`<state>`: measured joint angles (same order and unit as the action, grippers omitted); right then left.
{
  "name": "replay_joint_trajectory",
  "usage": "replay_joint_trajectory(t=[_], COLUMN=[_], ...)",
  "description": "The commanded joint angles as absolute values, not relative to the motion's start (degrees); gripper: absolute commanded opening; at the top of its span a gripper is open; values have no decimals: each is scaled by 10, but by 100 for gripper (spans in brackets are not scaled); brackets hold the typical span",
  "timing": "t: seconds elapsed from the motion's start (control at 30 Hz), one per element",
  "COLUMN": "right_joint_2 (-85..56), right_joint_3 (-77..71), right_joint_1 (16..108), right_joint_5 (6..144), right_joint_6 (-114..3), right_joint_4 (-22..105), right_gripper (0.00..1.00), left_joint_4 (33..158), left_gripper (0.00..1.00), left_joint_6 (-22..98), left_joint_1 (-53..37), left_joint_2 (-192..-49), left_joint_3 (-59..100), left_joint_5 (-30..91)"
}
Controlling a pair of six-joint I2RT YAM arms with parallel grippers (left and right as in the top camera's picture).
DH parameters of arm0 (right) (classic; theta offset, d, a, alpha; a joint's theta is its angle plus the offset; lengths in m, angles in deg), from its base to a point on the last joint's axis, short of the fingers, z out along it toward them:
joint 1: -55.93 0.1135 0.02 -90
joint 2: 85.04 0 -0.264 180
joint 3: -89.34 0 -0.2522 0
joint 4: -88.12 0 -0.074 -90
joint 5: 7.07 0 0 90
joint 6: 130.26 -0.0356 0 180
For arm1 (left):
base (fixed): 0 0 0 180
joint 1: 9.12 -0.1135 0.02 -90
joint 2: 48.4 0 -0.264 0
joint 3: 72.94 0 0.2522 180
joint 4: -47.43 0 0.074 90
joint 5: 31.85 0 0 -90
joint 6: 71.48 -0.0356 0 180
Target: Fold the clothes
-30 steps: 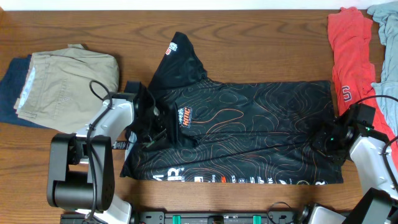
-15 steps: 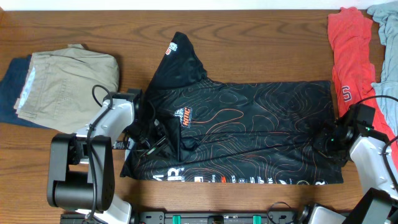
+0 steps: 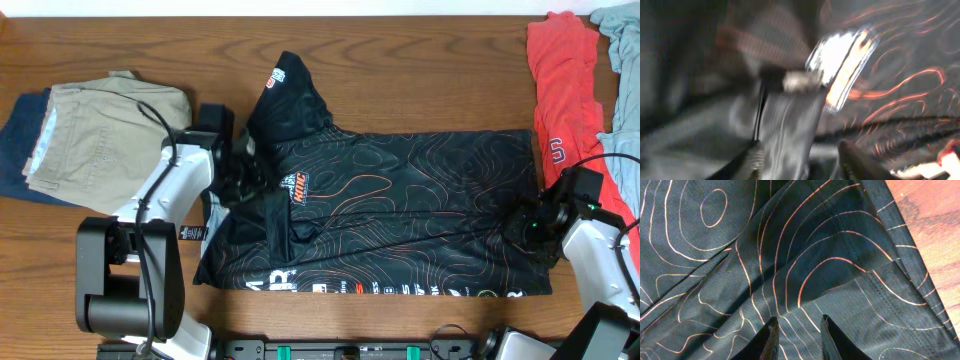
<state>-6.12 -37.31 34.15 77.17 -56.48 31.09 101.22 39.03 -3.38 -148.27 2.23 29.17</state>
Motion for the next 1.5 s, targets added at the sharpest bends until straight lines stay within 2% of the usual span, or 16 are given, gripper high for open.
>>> replay_joint_trajectory(t=[0.0,0.13,0.9,1.03,1.17,1.4,1.47], right_joint_2=[-59,-59,-59,-59,-59,-59,-59], right_joint_3=[-366,-366,-366,-366,-366,-366,-366], right_joint_1=[347,347,347,347,347,347,347], right_joint_5=[776,776,776,776,776,776,776], right_joint_6=[-560,-560,-560,-560,-560,-560,-560], right_joint_4=[310,309,310,310,310,310,310], right_gripper=[27,27,27,27,27,27,27], left_joint_4=[992,981,946,947,948,947,949], left_gripper=[56,59,58,46,44,19,8], left_joint_6=[372,372,370,370,370,370,370], left_joint_1=[-33,-33,13,13,21,35,34], left_joint_2=[-1484,-1484,-1516,-1516,-1516,-1516,-1516], left_joint_3=[26,23,2,2,-1,-2,-2], left_joint_5=[369,426,424,424,424,434,440])
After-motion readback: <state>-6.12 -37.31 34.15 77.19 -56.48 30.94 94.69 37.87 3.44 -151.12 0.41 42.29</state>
